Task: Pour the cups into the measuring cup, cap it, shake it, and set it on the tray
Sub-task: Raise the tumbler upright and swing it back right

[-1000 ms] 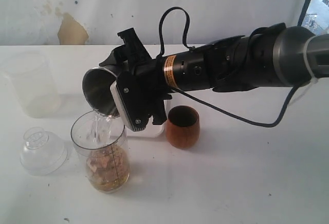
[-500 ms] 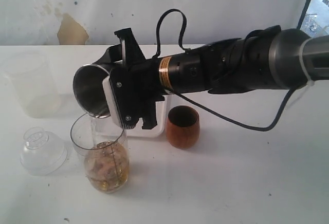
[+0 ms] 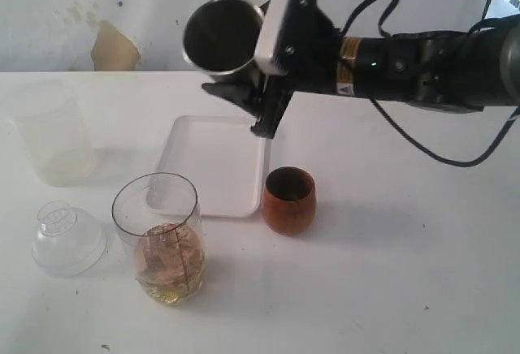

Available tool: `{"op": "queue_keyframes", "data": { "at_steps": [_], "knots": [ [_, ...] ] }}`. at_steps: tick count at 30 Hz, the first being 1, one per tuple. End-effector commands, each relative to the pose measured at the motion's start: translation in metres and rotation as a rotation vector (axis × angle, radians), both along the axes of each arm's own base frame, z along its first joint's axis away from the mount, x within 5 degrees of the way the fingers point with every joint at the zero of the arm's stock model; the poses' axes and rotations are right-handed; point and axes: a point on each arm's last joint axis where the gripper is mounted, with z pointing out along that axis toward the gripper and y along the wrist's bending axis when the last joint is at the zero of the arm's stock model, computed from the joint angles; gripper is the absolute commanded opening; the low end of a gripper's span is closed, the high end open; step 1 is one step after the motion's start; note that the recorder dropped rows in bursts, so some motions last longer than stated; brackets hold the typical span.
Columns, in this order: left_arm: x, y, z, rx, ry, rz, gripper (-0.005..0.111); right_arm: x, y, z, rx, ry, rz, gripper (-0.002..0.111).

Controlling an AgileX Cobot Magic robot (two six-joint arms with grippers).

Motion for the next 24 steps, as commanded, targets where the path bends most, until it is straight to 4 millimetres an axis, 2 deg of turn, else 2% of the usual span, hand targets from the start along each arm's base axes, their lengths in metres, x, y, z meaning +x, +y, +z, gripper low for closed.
{"op": "queue_keyframes", "data": {
  "at_steps": [1,6,11,18,24],
  "knots": [
    [0.0,0.0,-0.001,0.007,-0.006,-0.002,0.0,0.022,-0.04,0.009,0.21,0.098,-0.122,0.0],
    [0.0,0.0,-0.001,0.007,-0.006,-0.002,0.0,0.045,-0.086,-0.006,0.336,0.185,-0.311,0.0],
    [0.0,0.0,-0.001,0.007,-0.006,-0.002,0.0,0.063,-0.119,-0.042,0.366,0.291,-0.436,0.0],
    [0.0,0.0,-0.001,0.007,-0.006,-0.002,0.0,0.086,-0.135,-0.109,0.406,0.481,-0.532,0.0],
    [0.0,0.0,-0.001,0.007,-0.006,-0.002,0.0,0.102,-0.132,-0.144,0.344,0.516,-0.504,0.0]
  ]
}}
